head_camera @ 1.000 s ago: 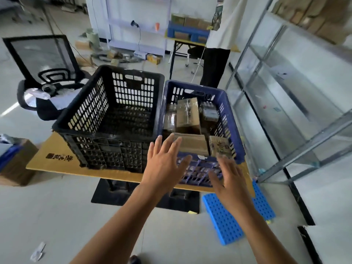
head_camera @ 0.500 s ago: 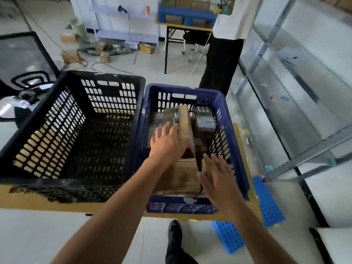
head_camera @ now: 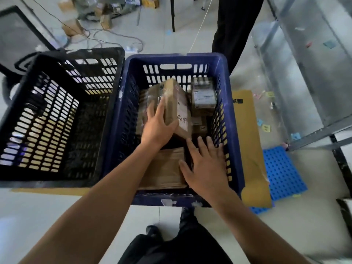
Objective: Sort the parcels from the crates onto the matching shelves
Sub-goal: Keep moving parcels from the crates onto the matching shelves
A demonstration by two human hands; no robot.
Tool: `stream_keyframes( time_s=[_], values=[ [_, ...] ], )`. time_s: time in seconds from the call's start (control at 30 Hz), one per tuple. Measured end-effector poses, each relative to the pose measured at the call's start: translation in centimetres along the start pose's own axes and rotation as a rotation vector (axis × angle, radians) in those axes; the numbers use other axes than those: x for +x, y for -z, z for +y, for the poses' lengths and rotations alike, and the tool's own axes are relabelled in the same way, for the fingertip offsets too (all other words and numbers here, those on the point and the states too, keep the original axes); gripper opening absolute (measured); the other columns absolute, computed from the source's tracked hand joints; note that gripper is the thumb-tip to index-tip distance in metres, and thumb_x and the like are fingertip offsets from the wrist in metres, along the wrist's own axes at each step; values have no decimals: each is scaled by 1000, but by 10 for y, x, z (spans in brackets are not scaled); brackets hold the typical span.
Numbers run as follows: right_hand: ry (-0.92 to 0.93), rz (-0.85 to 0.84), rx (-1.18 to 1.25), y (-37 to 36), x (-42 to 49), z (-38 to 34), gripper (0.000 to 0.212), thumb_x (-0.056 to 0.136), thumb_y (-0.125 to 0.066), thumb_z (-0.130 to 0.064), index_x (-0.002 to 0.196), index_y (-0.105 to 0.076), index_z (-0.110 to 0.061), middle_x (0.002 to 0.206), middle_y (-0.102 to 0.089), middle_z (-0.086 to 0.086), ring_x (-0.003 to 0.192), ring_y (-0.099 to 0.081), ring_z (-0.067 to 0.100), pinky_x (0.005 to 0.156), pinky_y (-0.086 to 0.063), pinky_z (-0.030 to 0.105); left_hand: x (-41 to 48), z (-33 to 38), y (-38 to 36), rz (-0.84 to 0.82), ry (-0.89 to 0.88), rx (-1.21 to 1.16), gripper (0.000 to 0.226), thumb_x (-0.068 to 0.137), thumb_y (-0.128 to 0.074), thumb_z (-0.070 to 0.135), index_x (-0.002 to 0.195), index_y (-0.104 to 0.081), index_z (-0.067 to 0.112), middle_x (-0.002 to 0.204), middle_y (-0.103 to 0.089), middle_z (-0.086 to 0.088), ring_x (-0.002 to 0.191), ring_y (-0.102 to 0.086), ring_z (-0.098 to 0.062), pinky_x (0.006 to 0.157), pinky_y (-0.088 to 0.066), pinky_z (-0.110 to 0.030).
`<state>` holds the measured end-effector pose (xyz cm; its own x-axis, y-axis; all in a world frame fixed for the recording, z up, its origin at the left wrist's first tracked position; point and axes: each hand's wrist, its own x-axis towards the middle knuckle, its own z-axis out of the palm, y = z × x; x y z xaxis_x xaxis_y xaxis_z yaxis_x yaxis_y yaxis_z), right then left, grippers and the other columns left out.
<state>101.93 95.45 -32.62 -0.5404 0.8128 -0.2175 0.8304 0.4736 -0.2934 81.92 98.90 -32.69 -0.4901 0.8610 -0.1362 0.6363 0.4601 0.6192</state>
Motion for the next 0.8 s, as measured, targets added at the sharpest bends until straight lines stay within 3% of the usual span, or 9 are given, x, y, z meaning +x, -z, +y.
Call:
stream_keyframes(
  time_s=[0.13, 0.23, 0.27, 0.3, 0.37, 0.43, 0.53, 0.63, 0.8],
  values=[
    [-4, -18, 42, 2, -4, -1, 77, 97, -12, -71, 165, -4, -37, 175, -5, 3, 160, 15, 22, 124, 21, 49, -16, 1, 26, 162, -96, -108, 84, 86, -56, 63, 157, -14, 49, 164, -10, 22, 151, -26, -21, 110, -46, -53],
    [-7, 39, 159, 12, -10, -4, 78, 98, -6, -72, 165, -12, -33, 174, -12, 2, 161, 8, 20, 128, 11, 51, -41, -3, 57, 225, -203, -301, 84, 88, -57, 60, 161, -18, 43, 164, -14, 15, 147, -19, 10, 111, -36, -11],
    [0, 83, 233, 18, -13, -6, 81, 97, 0, -74, 165, -14, -33, 174, -15, 1, 161, 5, 18, 129, 8, 51, -51, -6, 68, 244, -225, -359, 84, 88, -57, 58, 162, -20, 41, 164, -16, 12, 144, -17, 15, 108, -30, -4],
    [11, 133, 318, 24, -17, -8, 84, 96, 3, -77, 165, -15, -33, 173, -18, 0, 161, 2, 16, 129, 5, 51, -62, -10, 78, 250, -229, -431, 85, 88, -58, 57, 162, -20, 39, 163, -18, 11, 146, -18, 12, 111, -31, -9],
    [36, 222, 460, 36, -25, -15, 86, 94, 0, -82, 164, -15, -34, 172, -21, -3, 159, -3, 11, 130, 0, 49, -87, -19, 95, 216, -195, -624, 85, 87, -60, 53, 161, -21, 42, 161, -23, 9, 151, -28, -7, 118, -39, -37],
    [49, 251, 563, 46, -33, -27, 85, 93, -7, -85, 163, -16, -37, 169, -23, -11, 158, -10, 8, 130, -6, 47, -114, -28, 107, 151, -180, -771, 85, 86, -61, 49, 160, -20, 44, 161, -27, 7, 147, -39, -20, 112, -45, -53],
    [192, 204, 800, 58, -50, -57, 51, 101, -26, -75, 150, -25, -63, 153, -36, -38, 145, -41, 4, 120, -36, 39, -160, -38, 121, 64, -251, -849, 85, 87, -60, 45, 161, -16, 45, 162, -30, 0, 143, -45, -19, 106, -52, -48],
    [260, 192, 975, 55, -76, -85, 42, 103, -42, -63, 144, -40, -54, 132, -64, -27, 121, -64, -1, 94, -53, 17, -204, -52, 131, -19, -328, -875, 81, 90, -58, 41, 159, -15, 44, 164, -26, -4, 145, -43, -21, 101, -55, -43],
    [219, 269, 1074, 35, -130, -124, 49, 95, -57, -61, 142, -48, -47, 127, -69, -20, 113, -68, 2, 85, -58, 18, -263, -87, 147, -42, -392, -871, 80, 89, -55, 40, 158, -17, 53, 164, -27, -4, 149, -33, -32, 109, -45, -61]
  ],
)
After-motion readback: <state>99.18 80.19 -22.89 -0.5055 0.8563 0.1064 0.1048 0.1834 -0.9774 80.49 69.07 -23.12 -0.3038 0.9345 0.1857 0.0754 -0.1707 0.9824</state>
